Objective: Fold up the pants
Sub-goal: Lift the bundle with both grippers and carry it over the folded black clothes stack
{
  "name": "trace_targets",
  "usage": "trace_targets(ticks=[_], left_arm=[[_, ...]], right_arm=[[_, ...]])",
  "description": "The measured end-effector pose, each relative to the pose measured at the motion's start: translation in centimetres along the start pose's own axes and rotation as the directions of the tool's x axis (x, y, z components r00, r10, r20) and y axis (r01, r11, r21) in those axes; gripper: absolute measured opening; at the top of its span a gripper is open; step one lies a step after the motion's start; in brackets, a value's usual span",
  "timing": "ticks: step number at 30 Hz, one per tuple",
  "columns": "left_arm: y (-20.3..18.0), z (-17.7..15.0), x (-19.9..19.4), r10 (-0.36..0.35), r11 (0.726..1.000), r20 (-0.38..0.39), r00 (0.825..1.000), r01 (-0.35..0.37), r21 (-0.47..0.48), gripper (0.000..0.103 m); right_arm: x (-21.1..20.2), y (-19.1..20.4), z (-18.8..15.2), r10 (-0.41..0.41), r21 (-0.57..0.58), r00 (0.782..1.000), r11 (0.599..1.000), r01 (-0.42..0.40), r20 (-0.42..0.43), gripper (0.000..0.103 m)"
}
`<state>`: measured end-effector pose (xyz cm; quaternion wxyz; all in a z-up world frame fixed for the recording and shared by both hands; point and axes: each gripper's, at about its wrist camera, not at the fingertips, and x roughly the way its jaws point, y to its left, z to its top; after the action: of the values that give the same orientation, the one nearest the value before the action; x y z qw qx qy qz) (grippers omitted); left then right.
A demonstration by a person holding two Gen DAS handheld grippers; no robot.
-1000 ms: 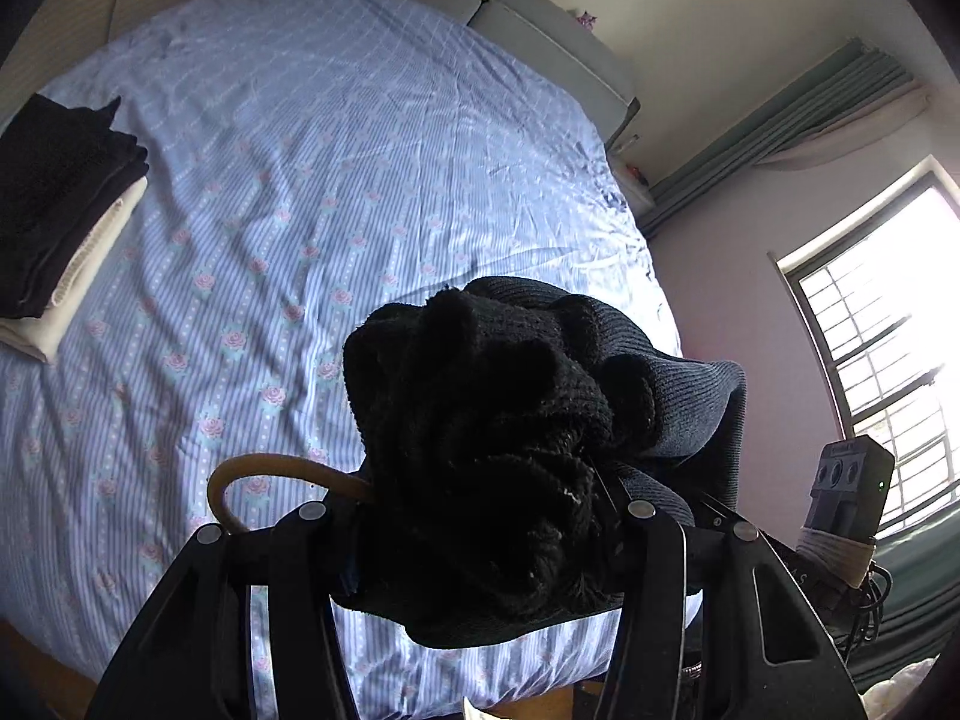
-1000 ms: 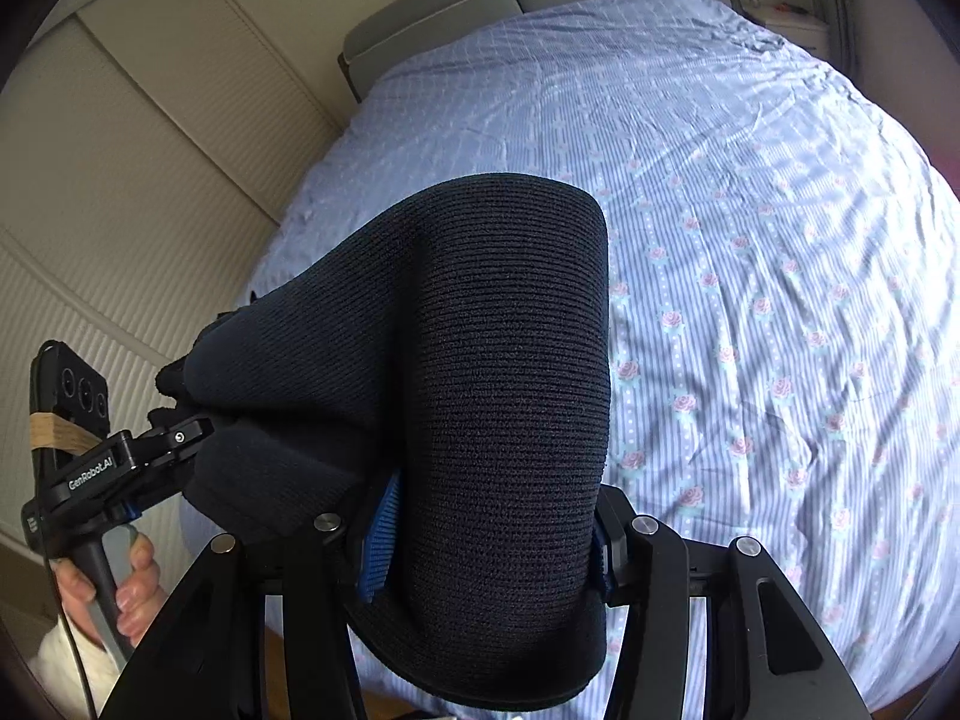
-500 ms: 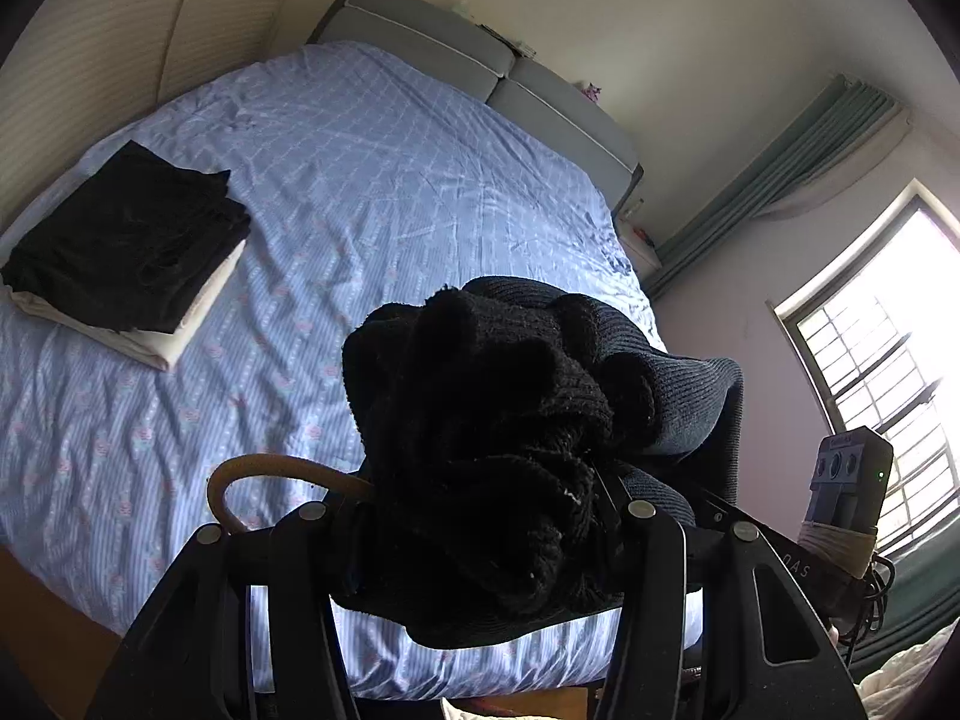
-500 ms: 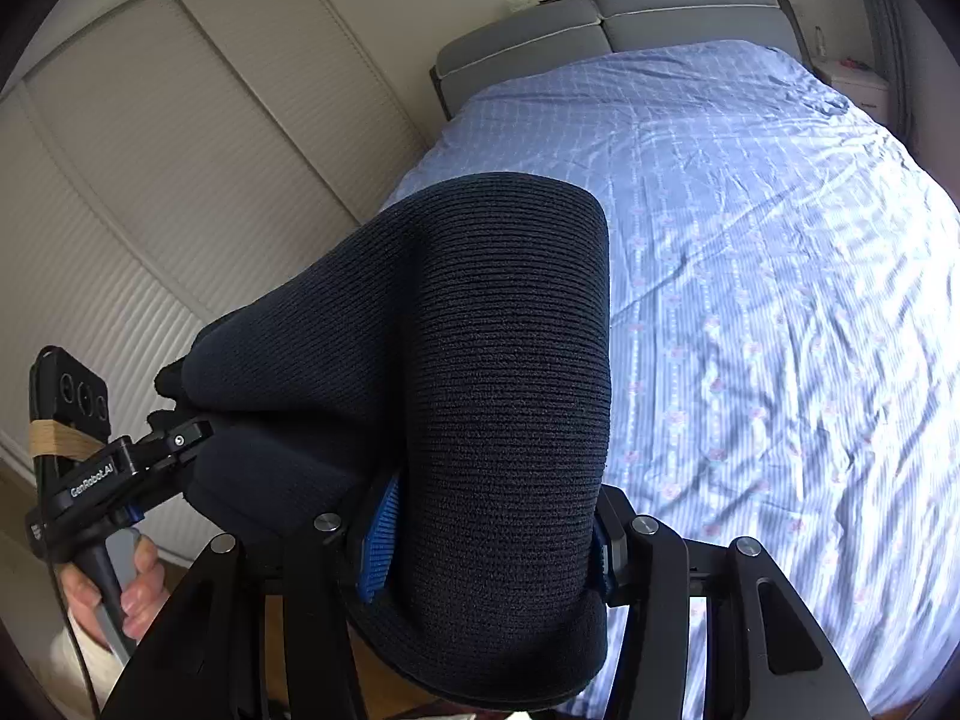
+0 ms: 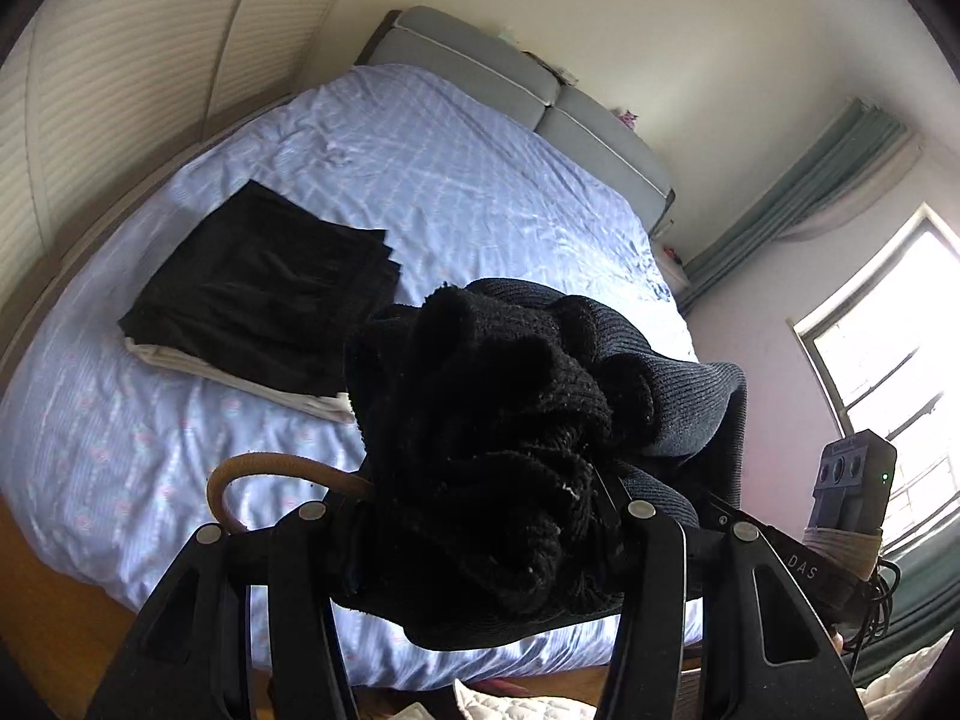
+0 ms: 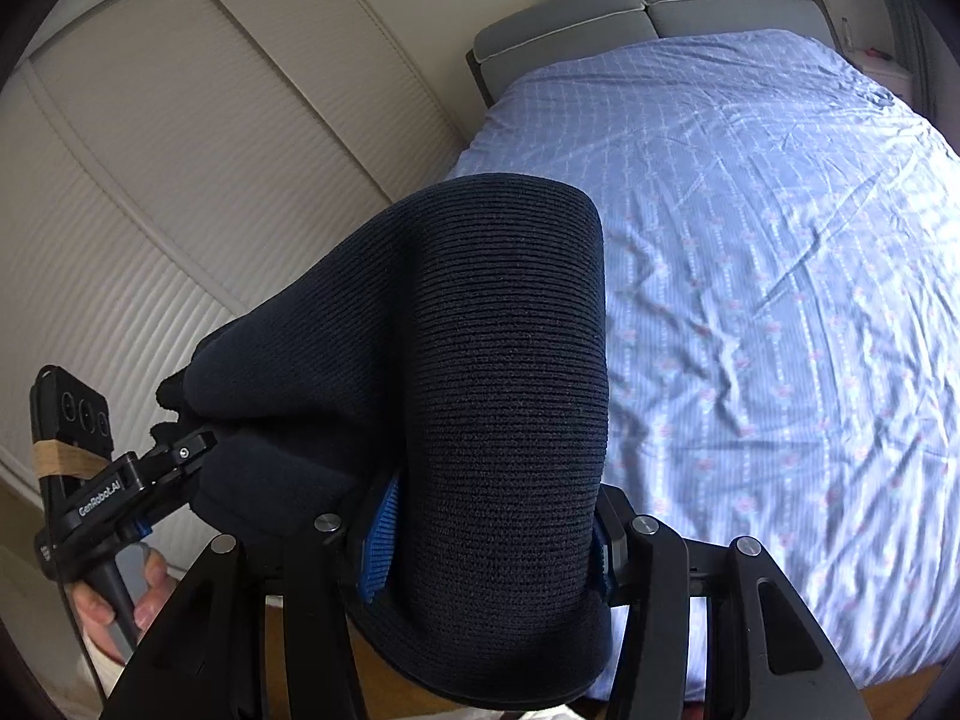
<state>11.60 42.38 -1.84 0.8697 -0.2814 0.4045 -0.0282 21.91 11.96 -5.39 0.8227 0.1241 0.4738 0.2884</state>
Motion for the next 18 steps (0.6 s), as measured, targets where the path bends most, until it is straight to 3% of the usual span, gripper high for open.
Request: trace_targets(ticks=[5, 10, 18], left_arm=[[3.9, 0.6, -1.2, 0.018, 0.998, 0.001, 1.000, -0.017, -0.056, 0.052], [6.3, 1.4, -1.3, 0.053, 0.995, 0.017, 0.998, -0.051, -0.088, 0.052], [12.4, 6.5, -0.7, -0.002, 0.997, -0.004, 1.000, 0.002, -0.079, 0.052]], right_arm=[[3.0, 3.7, 0.5, 0.013, -0.042, 0.999, 0.999, -0.014, -0.044, 0.051], [5.3, 4.8, 0.6, 0.044, -0.064, 0.996, 0.997, -0.049, -0.078, 0.051], [8.8, 8.6, 2.5, 0.014, -0.065, 0.997, 0.998, -0.019, -0.072, 0.051]])
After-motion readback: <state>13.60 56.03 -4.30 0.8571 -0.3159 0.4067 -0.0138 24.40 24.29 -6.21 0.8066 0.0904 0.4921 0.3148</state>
